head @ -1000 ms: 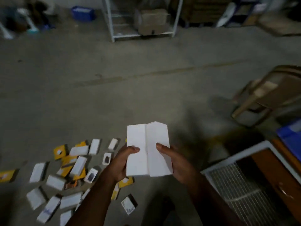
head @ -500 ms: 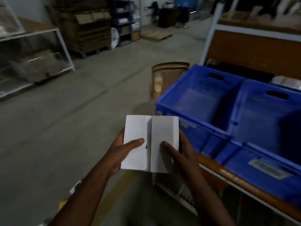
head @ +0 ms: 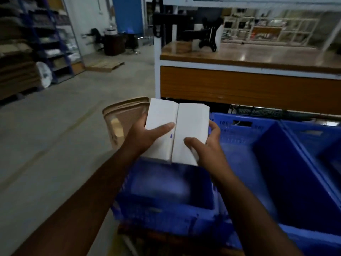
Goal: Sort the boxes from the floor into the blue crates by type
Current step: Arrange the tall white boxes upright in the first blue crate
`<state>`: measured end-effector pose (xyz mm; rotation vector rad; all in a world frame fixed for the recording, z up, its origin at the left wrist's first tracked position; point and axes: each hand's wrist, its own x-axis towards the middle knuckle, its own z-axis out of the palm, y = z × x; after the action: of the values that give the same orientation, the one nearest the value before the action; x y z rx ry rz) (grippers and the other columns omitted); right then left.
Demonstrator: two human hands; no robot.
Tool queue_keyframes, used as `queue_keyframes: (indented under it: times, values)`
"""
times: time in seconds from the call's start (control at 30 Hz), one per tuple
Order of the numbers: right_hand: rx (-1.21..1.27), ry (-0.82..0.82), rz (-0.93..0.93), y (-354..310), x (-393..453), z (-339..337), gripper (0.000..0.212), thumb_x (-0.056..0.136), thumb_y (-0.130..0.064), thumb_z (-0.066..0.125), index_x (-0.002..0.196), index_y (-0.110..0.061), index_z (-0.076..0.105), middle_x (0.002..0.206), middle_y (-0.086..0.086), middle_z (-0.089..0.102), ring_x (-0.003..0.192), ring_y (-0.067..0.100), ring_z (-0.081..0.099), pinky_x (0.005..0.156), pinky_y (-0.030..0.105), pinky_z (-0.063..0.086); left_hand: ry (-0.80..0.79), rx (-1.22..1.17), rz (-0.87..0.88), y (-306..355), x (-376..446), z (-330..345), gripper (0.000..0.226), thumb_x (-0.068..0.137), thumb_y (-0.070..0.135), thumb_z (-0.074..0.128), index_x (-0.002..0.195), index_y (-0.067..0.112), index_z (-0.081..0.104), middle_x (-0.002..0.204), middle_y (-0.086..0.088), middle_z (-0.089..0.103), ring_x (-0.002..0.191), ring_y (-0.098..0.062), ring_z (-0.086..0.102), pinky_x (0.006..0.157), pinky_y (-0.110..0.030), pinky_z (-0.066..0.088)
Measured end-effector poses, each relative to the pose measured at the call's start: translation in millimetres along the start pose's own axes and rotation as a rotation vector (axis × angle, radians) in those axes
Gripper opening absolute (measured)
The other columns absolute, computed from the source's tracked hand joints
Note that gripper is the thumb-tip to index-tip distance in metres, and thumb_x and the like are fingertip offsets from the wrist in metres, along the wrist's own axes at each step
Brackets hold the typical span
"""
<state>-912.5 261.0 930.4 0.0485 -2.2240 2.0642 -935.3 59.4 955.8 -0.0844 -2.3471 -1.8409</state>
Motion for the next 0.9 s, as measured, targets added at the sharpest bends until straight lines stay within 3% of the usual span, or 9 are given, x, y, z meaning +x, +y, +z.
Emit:
queue_keyframes:
  times: [0.1, 0.2, 0.27, 0.33, 0.47, 0.63, 0.73, 0.83, 0.9]
  values:
    - [0.048, 0.045, 0.111, 29.6, 58.7, 25.0, 0.068, 0.088, -0.019, 0.073, 0.145, -0.030, 0.037, 0.132, -0.002, 0.062, 0.112, 0.016, 0.065, 0.083, 0.030, 0.055, -0.074, 0.060, -0.091, -45.7, 75.1, -1.7, 0.051, 0.078, 0.052, 0.080, 0.121, 0.031, 0.064, 0.114, 0.012, 0.071, 0.105, -0.009, 0.067, 0.095, -0.034, 0.053]
    - [0.047, 0.070, 0.267, 66.5, 95.4, 42.6, 0.052, 0.090, -0.019, 0.071, 0.136, -0.026, 0.047, 0.126, 0.001, 0.066, 0.108, 0.018, 0.067, 0.078, 0.033, 0.058, -0.142, 0.107, -0.220, -92.1, 126.4, 8.6, 0.079, 0.072, 0.062, 0.079, 0.137, 0.028, 0.050, 0.127, 0.010, 0.062, 0.112, -0.016, 0.063, 0.101, -0.041, 0.051]
    - [0.067, 0.111, 0.405, 86.5, 109.5, 50.6, 0.045, 0.092, -0.023, 0.070, 0.132, -0.024, 0.049, 0.122, 0.003, 0.067, 0.102, 0.021, 0.067, 0.065, 0.031, 0.057, -0.177, 0.199, -0.264, -117.9, 146.3, 20.8, 0.062, 0.092, 0.045, 0.067, 0.145, 0.023, 0.042, 0.129, 0.007, 0.054, 0.118, -0.022, 0.057, 0.105, -0.043, 0.047]
    - [0.079, 0.166, 0.514, 110.0, 123.6, 54.6, 0.039, 0.093, -0.025, 0.070, 0.128, -0.022, 0.053, 0.118, 0.006, 0.068, 0.098, 0.024, 0.068, 0.060, 0.033, 0.058, -0.216, 0.277, -0.279, -142.7, 159.0, 34.2, 0.046, 0.100, 0.036, 0.056, 0.142, 0.017, 0.049, 0.136, -0.002, 0.058, 0.122, -0.029, 0.057, 0.107, -0.045, 0.045]
    - [0.085, 0.304, 0.517, 147.8, 147.4, 57.4, 0.047, 0.088, -0.019, 0.078, 0.130, -0.014, 0.059, 0.121, 0.013, 0.069, 0.106, 0.034, 0.069, 0.085, 0.050, 0.060, -0.181, 0.351, -0.262, -172.1, 170.2, 60.4, 0.047, 0.104, 0.027, 0.051, 0.147, 0.008, 0.042, 0.147, -0.013, 0.048, 0.135, -0.034, 0.045, 0.114, -0.042, 0.034]
    - [0.075, 0.286, 0.510, 203.9, 169.5, 74.5, 0.057, 0.087, -0.026, 0.079, 0.137, -0.014, 0.055, 0.126, 0.011, 0.068, 0.110, 0.030, 0.068, 0.096, 0.048, 0.057, -0.118, 0.458, -0.192, -190.6, 172.4, 76.6, 0.059, 0.105, 0.019, 0.047, 0.157, 0.009, 0.021, 0.162, -0.017, 0.023, 0.148, -0.035, 0.024, 0.119, -0.042, 0.015]
    - [0.014, 0.216, 0.470, 221.3, 173.1, 79.7, 0.037, 0.093, -0.028, 0.072, 0.126, -0.019, 0.058, 0.123, 0.007, 0.069, 0.106, 0.025, 0.068, 0.094, 0.042, 0.056, -0.089, 0.484, -0.185, -213.2, 176.3, 74.4, 0.064, 0.105, 0.021, 0.047, 0.159, 0.014, 0.015, 0.164, -0.013, 0.020, 0.151, -0.032, 0.018, 0.123, -0.044, 0.008]
    - [-0.119, 0.161, 0.474, 224.5, 170.5, 83.6, 0.054, 0.098, -0.047, 0.059, 0.145, -0.027, 0.044, 0.134, 0.004, 0.062, 0.113, 0.022, 0.063, 0.098, 0.038, 0.051, -0.020, 0.480, -0.261, -219.0, 174.2, 75.8, 0.064, 0.105, 0.028, 0.046, 0.160, 0.026, 0.014, 0.165, -0.001, 0.017, 0.151, -0.024, 0.015, 0.121, -0.040, 0.006]
    - [-0.400, 0.137, 0.436, 223.1, 170.0, 86.8, 0.065, 0.099, -0.059, 0.045, 0.155, -0.032, 0.029, 0.146, 0.007, 0.051, 0.124, 0.026, 0.055, 0.106, 0.044, 0.046, 0.017, 0.502, -0.271, -219.7, 177.8, 74.7, 0.062, 0.105, 0.028, 0.047, 0.159, 0.024, 0.019, 0.164, -0.001, 0.019, 0.151, -0.024, 0.018, 0.121, -0.038, 0.008]
